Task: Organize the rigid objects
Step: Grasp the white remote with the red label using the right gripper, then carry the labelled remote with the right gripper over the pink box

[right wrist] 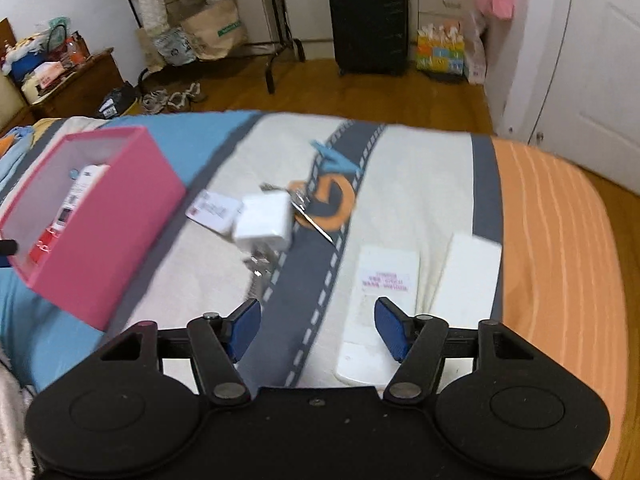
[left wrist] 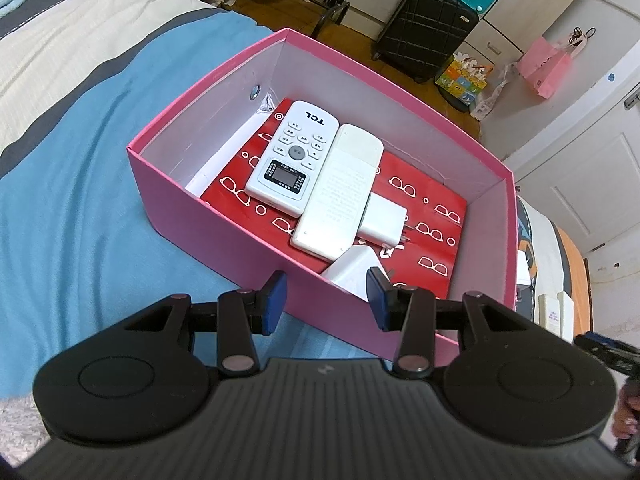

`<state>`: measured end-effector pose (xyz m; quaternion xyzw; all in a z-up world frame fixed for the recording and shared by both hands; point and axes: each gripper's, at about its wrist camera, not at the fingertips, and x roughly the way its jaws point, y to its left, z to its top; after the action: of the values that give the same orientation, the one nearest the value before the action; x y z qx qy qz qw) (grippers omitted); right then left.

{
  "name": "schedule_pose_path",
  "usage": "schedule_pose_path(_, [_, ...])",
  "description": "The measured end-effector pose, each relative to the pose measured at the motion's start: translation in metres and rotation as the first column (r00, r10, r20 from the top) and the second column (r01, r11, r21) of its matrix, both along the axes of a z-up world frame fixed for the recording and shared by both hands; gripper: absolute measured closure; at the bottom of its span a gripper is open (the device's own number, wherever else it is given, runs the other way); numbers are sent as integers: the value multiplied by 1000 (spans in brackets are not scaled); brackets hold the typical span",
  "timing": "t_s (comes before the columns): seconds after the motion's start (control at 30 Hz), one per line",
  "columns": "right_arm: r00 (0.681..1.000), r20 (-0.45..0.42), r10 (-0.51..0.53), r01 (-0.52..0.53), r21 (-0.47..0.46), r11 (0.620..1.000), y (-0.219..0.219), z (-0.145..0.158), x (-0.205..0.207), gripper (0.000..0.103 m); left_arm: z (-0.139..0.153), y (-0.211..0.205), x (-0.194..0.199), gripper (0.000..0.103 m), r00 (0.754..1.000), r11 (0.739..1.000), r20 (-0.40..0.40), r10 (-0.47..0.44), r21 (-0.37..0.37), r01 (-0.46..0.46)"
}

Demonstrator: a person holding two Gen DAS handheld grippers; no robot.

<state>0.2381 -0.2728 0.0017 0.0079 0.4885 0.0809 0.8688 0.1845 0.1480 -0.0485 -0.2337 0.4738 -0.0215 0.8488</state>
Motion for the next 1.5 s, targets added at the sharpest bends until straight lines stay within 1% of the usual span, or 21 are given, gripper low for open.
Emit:
schedule_pose_path(0.07, [1000, -15, 7, -8, -48, 999, -1, -15, 3, 38, 0, -1, 1, 61, 1000, 1000, 0, -2, 8, 2])
schedule_pose_path(0.17, [999, -15, 28, -29, -121, 992, 1, -32, 9, 38, 0, -2, 1, 61, 1000, 1000, 0, -2, 14, 2])
schedule_pose_path(0.23, [1000, -19, 17, -20, -153, 988, -1, -41, 13, 38, 0, -2, 1, 61, 1000, 1000, 0, -3, 14, 3])
schedule_pose_path(0.3, [999, -36, -6, 0, -160, 987, -4, -50, 18, 38, 1, -2, 1, 61, 1000, 1000, 1, -3, 15, 3])
schedule_pose_path(0.37, [998, -48, -31, 21, -194, 981, -4, -54, 21, 39, 0, -2, 0, 61, 1000, 1000, 2, -3, 14, 3])
schedule_pose_path(0.43, [997, -51, -55, 44, -195, 980, -4, -56, 22, 38, 1, -2, 0, 61, 1000, 1000, 0, 3, 9, -3])
schedule_pose_path(0.5, [997, -52, -61, 50, -200, 979, -3, -58, 23, 38, 1, -2, 1, 61, 1000, 1000, 1, 2, 11, -2])
schedule_pose_path(0.53, [997, -53, -64, 52, -205, 977, -4, -60, 24, 41, 1, -2, 1, 61, 1000, 1000, 1, 4, 10, -4])
schedule_pose_path(0.67, [995, -63, -77, 62, -213, 975, -3, -64, 25, 39, 2, -2, 0, 61, 1000, 1000, 3, 3, 17, -3])
schedule_pose_path(0.7, [994, -80, -75, 57, -213, 975, -2, -63, 25, 40, 2, -2, -1, 61, 1000, 1000, 3, 2, 20, -2])
schedule_pose_path(0.8, [985, -151, -89, 65, -157, 986, 3, -56, 21, 40, 4, -5, -2, 61, 1000, 999, 9, -9, 45, 9])
schedule_pose_path(0.87, [980, -186, -69, 52, -97, 994, 11, -53, 15, 39, 5, -6, -2, 62, 1000, 999, 9, -8, 51, 8])
schedule_pose_path(0.93, [976, -214, -45, 35, -47, 998, 22, -52, 10, 39, 6, -4, -3, 63, 1000, 999, 10, -6, 39, 5])
schedule_pose_path(1.0, [970, -243, -22, 18, -19, 1000, 36, -55, 7, 40, 6, -4, -3, 63, 1000, 999, 12, -10, 42, 9])
schedule_pose_path(1.03, [967, -254, -12, 7, -21, 1000, 42, -57, 6, 39, 6, -5, -3, 63, 1000, 999, 12, -10, 42, 9])
schedule_pose_path(1.13, [967, -252, 30, -56, -96, 994, 63, -64, 2, 39, 6, -5, -3, 63, 1000, 999, 13, -11, 44, 10])
schedule_pose_path(1.23, [968, -246, 42, -75, -126, 989, 69, -68, 4, 39, 7, -7, -3, 63, 1000, 998, 16, -16, 58, 15])
schedule_pose_path(1.4, [979, -200, 45, -71, -126, 989, 69, -59, -2, 40, 7, -8, -5, 63, 1000, 998, 17, -19, 65, 18])
schedule_pose_path(1.5, [983, -176, 49, -62, -67, 996, 68, -44, -7, 41, 7, -8, -5, 63, 1000, 998, 19, -10, 57, 9])
